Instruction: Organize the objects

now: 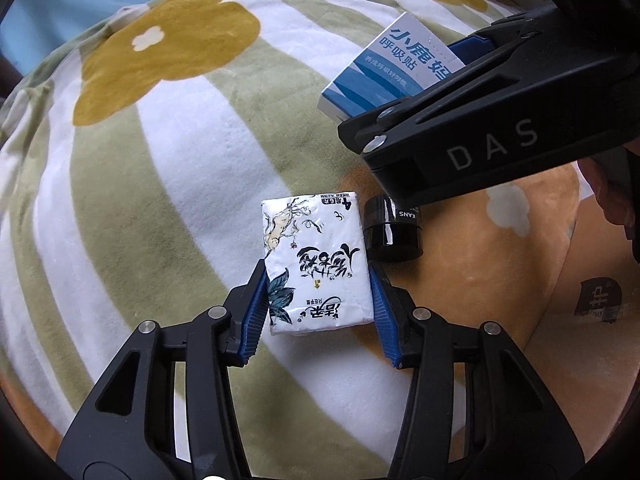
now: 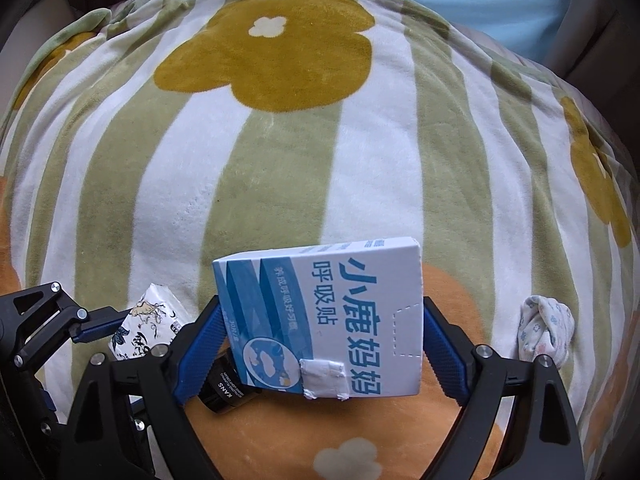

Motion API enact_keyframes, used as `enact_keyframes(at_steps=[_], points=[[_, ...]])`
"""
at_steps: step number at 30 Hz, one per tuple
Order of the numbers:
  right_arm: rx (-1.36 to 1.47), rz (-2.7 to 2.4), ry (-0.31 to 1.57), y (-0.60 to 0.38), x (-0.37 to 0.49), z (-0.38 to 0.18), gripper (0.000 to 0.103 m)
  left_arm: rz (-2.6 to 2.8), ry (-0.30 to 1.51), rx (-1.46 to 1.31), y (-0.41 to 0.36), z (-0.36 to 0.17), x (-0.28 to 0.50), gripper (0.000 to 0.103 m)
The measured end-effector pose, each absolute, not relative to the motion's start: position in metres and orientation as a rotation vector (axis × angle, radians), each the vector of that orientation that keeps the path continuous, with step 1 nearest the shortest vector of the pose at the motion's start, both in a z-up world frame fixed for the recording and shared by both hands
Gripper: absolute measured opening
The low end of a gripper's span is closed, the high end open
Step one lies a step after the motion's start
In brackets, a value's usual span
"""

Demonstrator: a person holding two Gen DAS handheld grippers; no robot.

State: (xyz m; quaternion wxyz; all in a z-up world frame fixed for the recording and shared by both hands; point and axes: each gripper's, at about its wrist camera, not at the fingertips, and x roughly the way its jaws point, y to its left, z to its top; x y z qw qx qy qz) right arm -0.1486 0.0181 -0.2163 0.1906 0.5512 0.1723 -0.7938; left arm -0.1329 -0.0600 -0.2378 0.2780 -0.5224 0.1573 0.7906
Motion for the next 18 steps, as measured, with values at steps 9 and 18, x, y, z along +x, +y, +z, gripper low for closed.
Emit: enact_keyframes(at_steps=[9,18], points=[[1.496,-2.256,0.468,0.026,-0.161,-0.186,0.089,2.186,0.371,-1.388,-0.042,-0.206,-0.131,0.044],[1.436,-2.273,0.472,0.042,-0.143,-0.141,0.089,2.279,0.291,-1.394,-0.055,-0.167,-0.118,0.044]])
